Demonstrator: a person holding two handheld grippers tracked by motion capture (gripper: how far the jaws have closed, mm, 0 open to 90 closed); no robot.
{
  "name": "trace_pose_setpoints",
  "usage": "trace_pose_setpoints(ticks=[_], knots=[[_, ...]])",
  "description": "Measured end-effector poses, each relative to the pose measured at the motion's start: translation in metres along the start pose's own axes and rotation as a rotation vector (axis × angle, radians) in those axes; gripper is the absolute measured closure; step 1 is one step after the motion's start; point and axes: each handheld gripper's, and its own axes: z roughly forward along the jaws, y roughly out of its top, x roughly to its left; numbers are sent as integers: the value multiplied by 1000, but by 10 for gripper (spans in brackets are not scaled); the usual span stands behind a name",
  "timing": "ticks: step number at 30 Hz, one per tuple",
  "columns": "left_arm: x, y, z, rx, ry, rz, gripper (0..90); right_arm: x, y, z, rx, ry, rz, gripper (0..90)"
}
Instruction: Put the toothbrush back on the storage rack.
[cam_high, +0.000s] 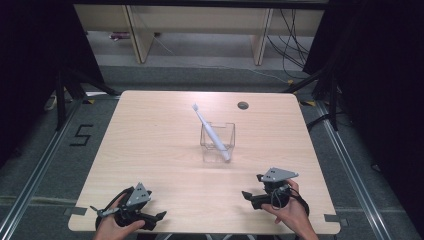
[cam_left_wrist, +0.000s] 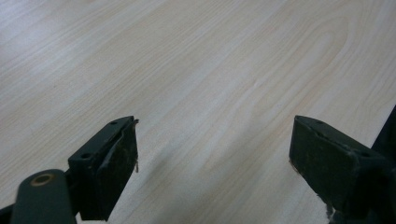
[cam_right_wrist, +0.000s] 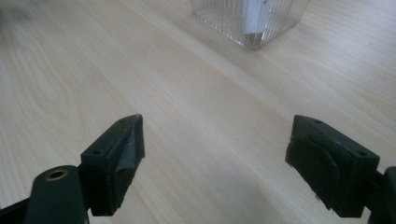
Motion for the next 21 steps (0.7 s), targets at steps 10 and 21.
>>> trace_pose_setpoints(ticks=[10,21], knots=[[0,0,1,3,9,0,148,4,-10,-4,36,11,-29,171],[1,0,1,1,9,0,148,4,-19,-9,51,14,-20,165]])
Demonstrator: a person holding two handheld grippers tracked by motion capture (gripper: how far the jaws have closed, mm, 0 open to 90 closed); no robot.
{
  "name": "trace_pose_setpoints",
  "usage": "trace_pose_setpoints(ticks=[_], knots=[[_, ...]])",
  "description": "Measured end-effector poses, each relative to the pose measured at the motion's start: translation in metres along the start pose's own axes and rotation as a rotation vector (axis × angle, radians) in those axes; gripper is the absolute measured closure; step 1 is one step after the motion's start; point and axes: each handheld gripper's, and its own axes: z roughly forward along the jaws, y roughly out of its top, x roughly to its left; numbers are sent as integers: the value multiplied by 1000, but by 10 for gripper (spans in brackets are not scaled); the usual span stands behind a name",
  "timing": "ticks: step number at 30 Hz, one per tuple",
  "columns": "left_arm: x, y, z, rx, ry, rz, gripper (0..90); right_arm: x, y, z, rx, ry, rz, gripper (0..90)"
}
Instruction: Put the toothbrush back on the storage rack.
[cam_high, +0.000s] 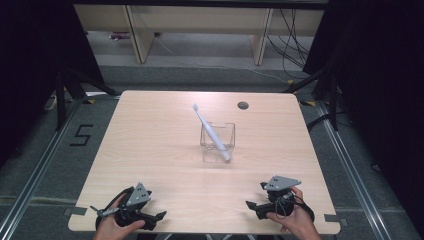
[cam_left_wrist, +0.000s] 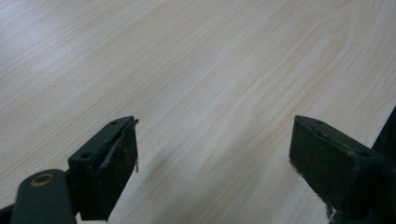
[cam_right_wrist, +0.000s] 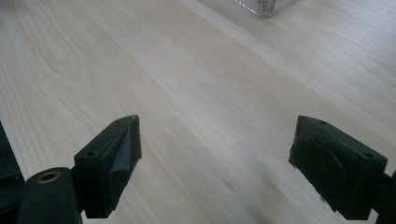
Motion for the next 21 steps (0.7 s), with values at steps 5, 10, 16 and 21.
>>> trace_pose_setpoints(ticks=[5,10,16,21], knots=[[0,0,0,1,0,-1,148,0,-3,-2,-5,-11,-8,165],[1,0,0,13,2,15,148,0,-5,-4,-19,-11,-27,165],[1,0,0,7,-1,5,148,2,-7,-8,-6,-23,18,164],[1,0,0,9,1,9,148,-1,-8,-8,-27,-9,-2,164]])
